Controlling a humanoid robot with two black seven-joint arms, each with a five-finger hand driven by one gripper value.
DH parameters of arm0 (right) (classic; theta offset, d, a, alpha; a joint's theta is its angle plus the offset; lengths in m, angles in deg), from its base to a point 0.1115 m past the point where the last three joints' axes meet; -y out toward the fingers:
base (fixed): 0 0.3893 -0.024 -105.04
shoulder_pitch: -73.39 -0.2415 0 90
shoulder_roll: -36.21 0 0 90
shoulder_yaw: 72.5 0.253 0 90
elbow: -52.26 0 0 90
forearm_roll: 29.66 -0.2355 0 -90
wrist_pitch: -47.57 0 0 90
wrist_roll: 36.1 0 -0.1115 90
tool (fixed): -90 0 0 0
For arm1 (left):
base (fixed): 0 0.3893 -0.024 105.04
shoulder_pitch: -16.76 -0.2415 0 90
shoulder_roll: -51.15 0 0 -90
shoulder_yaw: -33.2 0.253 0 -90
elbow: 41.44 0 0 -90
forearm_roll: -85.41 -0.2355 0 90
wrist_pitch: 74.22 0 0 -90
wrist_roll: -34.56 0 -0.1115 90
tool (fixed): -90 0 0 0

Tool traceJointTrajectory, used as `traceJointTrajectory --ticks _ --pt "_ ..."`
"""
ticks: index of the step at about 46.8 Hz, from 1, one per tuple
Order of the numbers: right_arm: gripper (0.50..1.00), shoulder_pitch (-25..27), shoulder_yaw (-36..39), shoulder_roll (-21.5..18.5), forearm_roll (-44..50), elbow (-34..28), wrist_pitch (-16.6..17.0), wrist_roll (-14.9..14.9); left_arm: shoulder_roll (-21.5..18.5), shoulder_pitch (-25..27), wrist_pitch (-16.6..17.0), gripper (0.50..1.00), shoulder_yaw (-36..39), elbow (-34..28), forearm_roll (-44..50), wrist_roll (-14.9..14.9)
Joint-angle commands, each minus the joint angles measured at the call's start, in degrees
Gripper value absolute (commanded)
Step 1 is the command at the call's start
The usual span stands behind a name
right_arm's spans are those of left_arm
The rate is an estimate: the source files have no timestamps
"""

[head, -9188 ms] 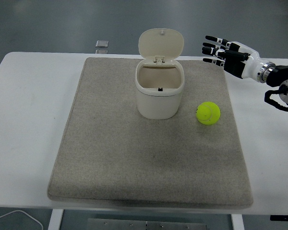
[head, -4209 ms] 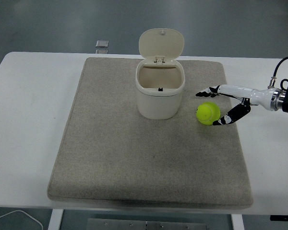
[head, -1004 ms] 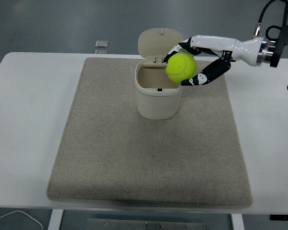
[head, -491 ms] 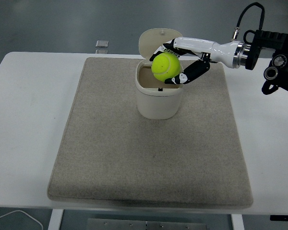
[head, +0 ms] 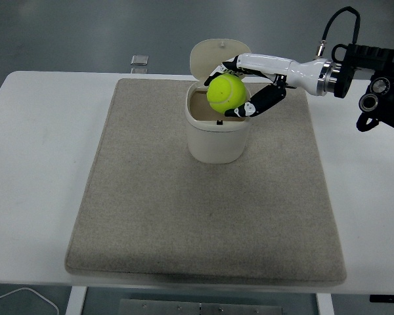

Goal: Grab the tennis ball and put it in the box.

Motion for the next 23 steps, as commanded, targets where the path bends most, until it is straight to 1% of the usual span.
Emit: traceJointTrajectory --ticks 1,23 --pt "0.858 0.1 -0.1 0.0 0.1 -0.3 0.0 -0.1 0.0 0.0 0.0 0.992 0.0 0.0 0.0 0.0" --pt "0.858 0.7 -0.5 0.0 0.1 -0.3 0.0 -0.1 0.0 0.0 0.0 0.992 0.0 0.0 0.1 0.0"
